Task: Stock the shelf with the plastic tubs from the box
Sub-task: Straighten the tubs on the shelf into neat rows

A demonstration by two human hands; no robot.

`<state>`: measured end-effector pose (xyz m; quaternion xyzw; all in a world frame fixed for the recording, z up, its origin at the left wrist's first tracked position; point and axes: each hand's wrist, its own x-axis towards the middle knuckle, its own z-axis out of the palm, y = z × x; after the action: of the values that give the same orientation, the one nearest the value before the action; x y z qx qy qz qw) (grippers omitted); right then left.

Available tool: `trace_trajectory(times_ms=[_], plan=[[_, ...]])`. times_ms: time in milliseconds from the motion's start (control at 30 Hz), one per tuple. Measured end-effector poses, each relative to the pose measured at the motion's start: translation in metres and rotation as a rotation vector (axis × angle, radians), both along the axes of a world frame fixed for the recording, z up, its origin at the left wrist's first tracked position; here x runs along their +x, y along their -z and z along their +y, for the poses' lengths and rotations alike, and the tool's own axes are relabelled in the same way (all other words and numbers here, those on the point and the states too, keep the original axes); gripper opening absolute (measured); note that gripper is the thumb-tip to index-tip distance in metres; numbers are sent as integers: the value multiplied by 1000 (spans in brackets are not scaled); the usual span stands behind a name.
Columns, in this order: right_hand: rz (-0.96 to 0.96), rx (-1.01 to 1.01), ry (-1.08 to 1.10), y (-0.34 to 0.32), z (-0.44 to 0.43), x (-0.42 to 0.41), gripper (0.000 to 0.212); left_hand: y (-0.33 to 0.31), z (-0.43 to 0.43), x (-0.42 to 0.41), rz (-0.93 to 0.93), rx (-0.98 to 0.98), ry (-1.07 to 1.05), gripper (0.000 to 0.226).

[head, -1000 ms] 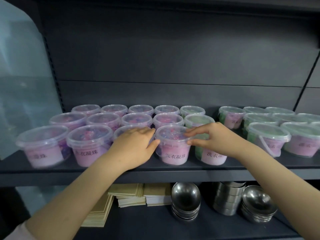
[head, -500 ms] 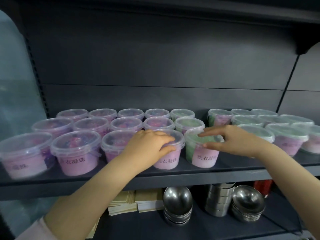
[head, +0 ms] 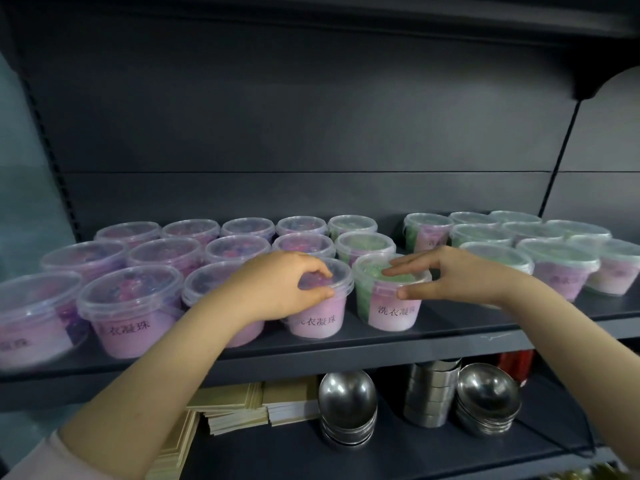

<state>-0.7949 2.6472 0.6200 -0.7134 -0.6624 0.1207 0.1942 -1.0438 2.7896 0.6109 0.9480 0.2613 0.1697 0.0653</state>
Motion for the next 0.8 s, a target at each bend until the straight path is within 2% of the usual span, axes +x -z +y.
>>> trace_trajectory(times_ms=[67, 133, 200, 333, 400, 467, 667, 800], plan=[[-36, -6, -16, 0, -5, 6, 52, -2, -3, 0, -64, -47, -17, 41], [-81, 35, 14, -2, -12, 21, 56, -3, -6, 3, -140, 14, -56, 44], [-149, 96, 80, -6, -22, 45, 51, -4, -11, 13, -225, 104, -74, 43], [-175, 142, 203, -13, -42, 103, 29, -5, -28, 56, -334, 70, 10, 38], [-188, 125, 236, -14, -46, 128, 25, -3, -37, 86, -304, 74, 46, 37], [-205, 77, 251, -11, -45, 148, 35, -3, -42, 115, -260, 62, 60, 40], [-153, -14, 138, 0, -38, 169, 38, 3, -33, 171, -38, -46, -114, 54], [-88, -83, 63, -2, -35, 174, 44, 15, -26, 175, -31, -247, -165, 55]])
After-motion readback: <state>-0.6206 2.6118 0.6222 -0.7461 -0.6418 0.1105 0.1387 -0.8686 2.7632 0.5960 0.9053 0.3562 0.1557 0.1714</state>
